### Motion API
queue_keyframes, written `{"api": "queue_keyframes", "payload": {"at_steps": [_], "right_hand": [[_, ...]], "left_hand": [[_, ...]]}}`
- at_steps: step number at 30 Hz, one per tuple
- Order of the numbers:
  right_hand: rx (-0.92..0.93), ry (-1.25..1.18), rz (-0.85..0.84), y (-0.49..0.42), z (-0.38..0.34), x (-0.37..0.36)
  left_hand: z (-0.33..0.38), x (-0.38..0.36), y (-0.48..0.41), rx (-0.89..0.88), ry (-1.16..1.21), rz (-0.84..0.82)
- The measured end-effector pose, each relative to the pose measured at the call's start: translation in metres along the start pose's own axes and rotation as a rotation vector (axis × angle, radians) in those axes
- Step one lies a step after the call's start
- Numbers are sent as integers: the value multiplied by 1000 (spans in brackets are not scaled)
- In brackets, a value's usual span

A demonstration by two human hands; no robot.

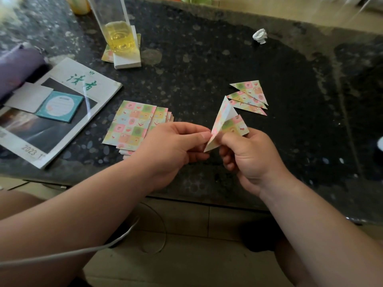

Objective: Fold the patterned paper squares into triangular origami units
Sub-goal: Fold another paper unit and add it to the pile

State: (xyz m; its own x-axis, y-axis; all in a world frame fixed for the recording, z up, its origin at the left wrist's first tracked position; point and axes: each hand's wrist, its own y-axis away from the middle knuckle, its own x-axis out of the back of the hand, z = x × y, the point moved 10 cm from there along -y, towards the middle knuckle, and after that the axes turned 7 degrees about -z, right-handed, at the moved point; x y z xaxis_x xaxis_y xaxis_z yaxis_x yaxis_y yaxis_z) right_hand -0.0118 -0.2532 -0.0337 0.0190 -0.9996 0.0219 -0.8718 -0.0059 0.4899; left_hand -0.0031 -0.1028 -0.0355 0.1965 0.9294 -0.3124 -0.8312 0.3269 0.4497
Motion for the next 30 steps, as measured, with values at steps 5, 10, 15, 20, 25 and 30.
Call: {"api": "queue_keyframes", "payload": {"at_steps": [5,10,15,20,25,30], "right_hand": [[1,-43,-21,1,-1,-1],[-6,-53,-61,4,-1,-5],[-2,-39,-64,4,-5,-6],[-24,-42,-112,5,-7,-10],[-5,-21,-108,6,-8,-10],[26,-85,-106,6,-9,-12]], "left_hand": [[-11,-7,0,118,101,-77],[-12,-7,0,131,102,-85],[-14,-8,2,153,123,-98],[-14,-15,4,172,196,-139],[-14,-15,5,168,220,-144],[-22,-22,10,231,352,-136]]}}
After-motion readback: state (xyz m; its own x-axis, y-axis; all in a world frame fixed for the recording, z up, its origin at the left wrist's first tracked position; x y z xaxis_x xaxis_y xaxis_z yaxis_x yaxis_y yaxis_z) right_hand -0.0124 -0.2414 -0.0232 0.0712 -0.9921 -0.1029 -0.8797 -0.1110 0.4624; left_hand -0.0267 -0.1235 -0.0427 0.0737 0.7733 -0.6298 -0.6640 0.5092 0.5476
